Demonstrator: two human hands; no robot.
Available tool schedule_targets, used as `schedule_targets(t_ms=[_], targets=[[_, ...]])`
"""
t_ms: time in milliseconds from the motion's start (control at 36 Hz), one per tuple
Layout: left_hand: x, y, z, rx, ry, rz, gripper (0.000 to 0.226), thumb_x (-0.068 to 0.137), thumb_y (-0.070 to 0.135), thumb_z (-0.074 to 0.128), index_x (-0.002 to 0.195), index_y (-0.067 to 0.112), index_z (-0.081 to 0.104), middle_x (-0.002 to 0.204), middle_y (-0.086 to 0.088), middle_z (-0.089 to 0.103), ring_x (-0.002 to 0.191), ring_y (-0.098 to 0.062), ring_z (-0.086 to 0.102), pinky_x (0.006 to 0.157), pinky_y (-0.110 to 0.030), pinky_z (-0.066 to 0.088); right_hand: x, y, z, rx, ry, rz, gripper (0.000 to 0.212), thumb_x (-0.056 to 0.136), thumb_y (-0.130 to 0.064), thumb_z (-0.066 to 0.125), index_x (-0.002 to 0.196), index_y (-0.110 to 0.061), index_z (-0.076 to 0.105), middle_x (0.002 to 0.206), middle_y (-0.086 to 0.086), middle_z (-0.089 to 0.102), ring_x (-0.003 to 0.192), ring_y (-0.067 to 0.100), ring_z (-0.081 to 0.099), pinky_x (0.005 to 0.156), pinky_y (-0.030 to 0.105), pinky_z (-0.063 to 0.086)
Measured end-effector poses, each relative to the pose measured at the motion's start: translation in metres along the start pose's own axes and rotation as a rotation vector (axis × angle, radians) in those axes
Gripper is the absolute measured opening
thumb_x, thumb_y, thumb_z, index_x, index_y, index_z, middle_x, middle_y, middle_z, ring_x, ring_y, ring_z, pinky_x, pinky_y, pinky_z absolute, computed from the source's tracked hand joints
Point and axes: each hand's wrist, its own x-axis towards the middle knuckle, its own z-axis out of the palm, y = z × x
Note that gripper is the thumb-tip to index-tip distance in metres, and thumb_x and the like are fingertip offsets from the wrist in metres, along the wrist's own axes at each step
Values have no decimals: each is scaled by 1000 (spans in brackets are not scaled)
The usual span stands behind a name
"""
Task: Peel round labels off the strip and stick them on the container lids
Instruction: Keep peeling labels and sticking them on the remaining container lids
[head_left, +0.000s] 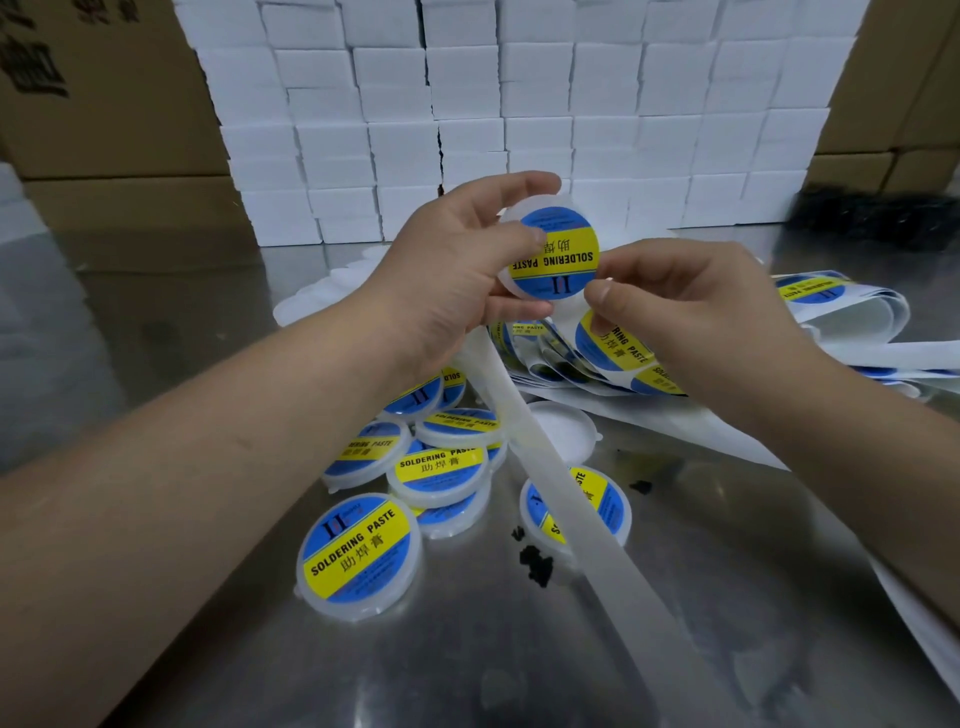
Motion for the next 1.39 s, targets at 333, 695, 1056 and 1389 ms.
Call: schedule_targets(t_ms=[333,695,1056,1389], targets=[[-1,-3,0,68,-6,81,27,87,7,59,95,32,63,97,5,64,79,-17,69,58,-26,54,1,0,0,8,-9,6,29,84,-13,62,69,-37,65,54,-15,63,54,-5,59,55,6,45],[-1,-3,0,80,-5,124,27,86,7,60,94,33,63,84,15,67,80,-16,70,57,-26,55,0,0,0,3,-4,19,32,84,-13,63,65,-38,66,54,-14,64,53,-4,59,54,6,43],[0,-5,0,136,0,165,31,87,4,59,93,34,62,86,13,66,79,-12,69,60,-27,57,0,1,-1,-40,-13,28,25,85,-15,62,72,-37,65,55,-16,64,54,-5,59,54,6,43],[-1,-4,2,219,19,183,35,88,2,56,93,36,60,91,11,64,79,-7,67,60,-27,57,1,2,0,-74,3,45,27,84,-16,62,67,-38,64,55,-16,64,53,-6,58,55,7,46]])
